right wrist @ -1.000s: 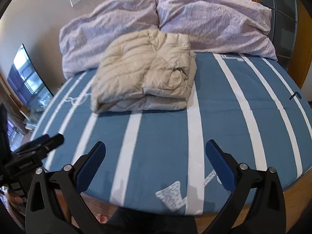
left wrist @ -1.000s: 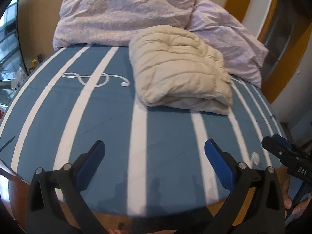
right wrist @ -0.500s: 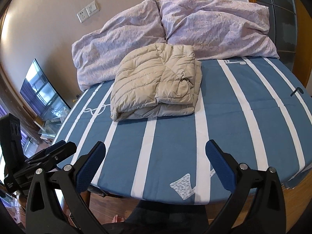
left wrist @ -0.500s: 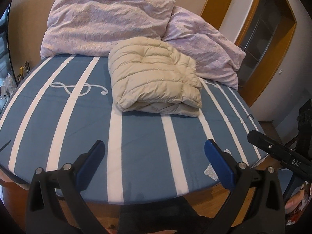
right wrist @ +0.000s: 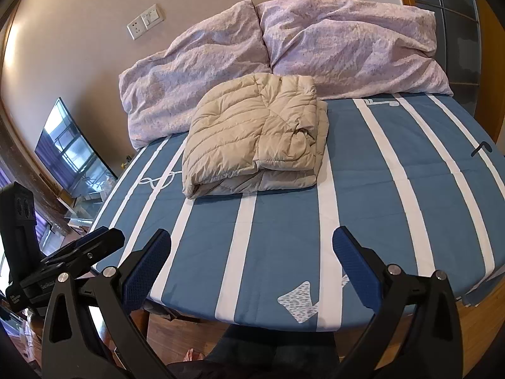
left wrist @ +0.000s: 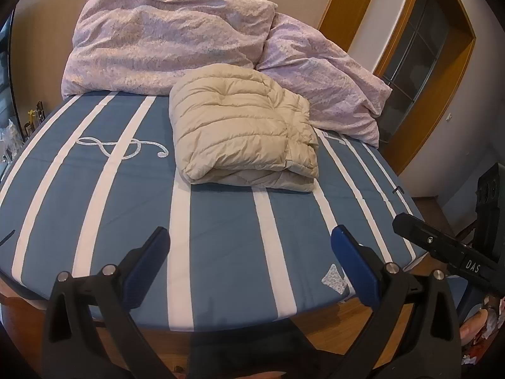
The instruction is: Fold large clothes
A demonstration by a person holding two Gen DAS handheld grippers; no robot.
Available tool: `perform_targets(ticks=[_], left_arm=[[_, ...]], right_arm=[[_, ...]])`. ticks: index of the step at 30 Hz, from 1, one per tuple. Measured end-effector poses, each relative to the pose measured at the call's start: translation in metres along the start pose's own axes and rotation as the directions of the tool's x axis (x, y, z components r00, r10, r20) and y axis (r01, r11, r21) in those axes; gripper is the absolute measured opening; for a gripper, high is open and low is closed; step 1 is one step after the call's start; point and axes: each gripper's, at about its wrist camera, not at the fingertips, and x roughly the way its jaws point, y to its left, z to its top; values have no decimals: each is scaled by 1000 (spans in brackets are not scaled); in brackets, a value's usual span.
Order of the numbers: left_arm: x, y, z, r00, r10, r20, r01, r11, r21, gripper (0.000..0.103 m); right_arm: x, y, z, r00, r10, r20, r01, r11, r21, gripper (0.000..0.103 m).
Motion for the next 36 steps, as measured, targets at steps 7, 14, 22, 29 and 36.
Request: perform_targets(ticks=[7,14,22,29,36], left_arm=[[2,-2,-1,1000,-2,-8,2,1000,3,101],[5,-2,0,1000,-3,-13,3,1000,3,101],[8,-5,-1,1000,-1,-16,1,1000,14,101],[10,-7,-2,1000,-4,-18,4,1000,19,101],[9,-7,-2,1000,-5,-18,5,1000,19,101]], right_arm=[[2,0,0,1000,4,-6,-4,1000,2,102],[2,-1,0,1000,4,-7,-4,1000,1,102],[3,0,0,1000,6,-8,-6,1000,5,102],[4,1,-1,1000,8,-8,-8,1000,5,102],[5,4,-1,1000,14,-7,-14,1000,6,102]])
